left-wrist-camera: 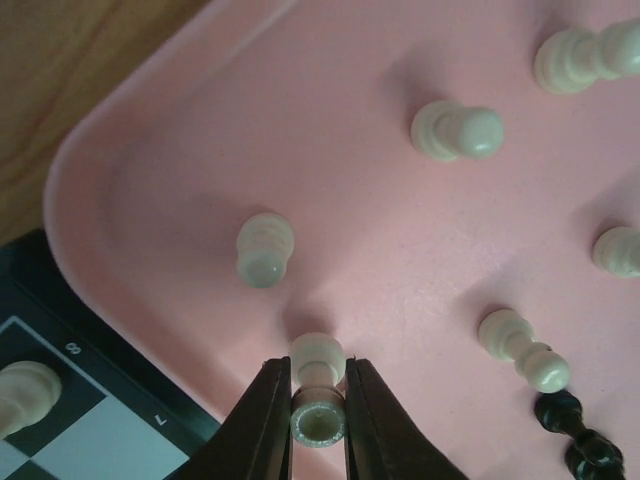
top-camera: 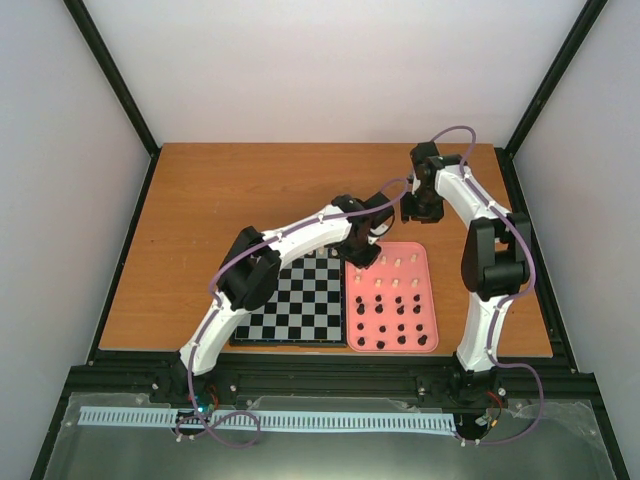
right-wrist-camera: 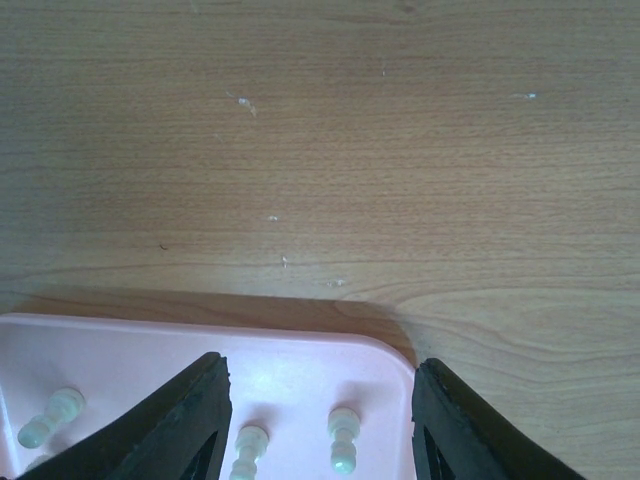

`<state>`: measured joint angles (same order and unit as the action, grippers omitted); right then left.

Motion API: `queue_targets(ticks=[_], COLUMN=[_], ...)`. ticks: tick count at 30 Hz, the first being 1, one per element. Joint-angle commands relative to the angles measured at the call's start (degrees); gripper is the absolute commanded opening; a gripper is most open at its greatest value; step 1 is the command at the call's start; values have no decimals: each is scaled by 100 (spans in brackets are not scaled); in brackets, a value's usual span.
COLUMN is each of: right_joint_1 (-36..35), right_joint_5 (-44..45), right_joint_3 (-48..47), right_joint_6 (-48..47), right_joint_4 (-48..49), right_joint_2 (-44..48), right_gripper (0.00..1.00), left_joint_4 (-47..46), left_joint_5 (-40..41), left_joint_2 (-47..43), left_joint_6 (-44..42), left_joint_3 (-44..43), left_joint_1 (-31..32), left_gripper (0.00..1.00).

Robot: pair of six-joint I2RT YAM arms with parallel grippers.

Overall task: Set up the chess pieces on the board
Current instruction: Pick up the chess piece from the storage box, then place the chess piece on the chessboard.

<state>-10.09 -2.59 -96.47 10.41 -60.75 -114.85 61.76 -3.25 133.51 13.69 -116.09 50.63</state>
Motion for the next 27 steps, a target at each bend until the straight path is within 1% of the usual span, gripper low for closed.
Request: queue_targets(ticks=[1, 5, 9, 16, 17, 22, 24, 27], right_joint_1=[60, 59, 59, 59, 59, 59, 59, 57], right_joint_5=[43, 57, 120, 131, 151, 154, 157, 144], right_joint_3=[141, 352, 566, 910, 933, 939, 952, 989], right_joint_6=[3, 19, 22, 18, 14, 4, -3, -12], right_joint_4=[37, 46, 23, 30, 34, 27, 21, 34], right_joint_2=[328, 491, 700, 906, 918, 914, 895, 855], right_gripper=[50, 50, 50, 50, 50, 50, 50, 50], left_joint_4=[363, 661, 816, 823, 767, 352, 202, 21], left_joint_5=[160, 225, 306, 939, 1006, 1207, 1200, 1155], left_joint_2=[-235, -618, -1148, -2234, -2378, -3042, -3143, -3146], left_joint_6=[-43, -44, 8, -103, -104, -67, -33, 4], left_joint_3=[-621, -932, -734, 661, 929, 2243, 2603, 2954], left_joint_1=[8, -28, -331, -1555, -1838, -2845, -3099, -3207], left_gripper=[7, 8, 9, 10, 10, 10, 10, 10])
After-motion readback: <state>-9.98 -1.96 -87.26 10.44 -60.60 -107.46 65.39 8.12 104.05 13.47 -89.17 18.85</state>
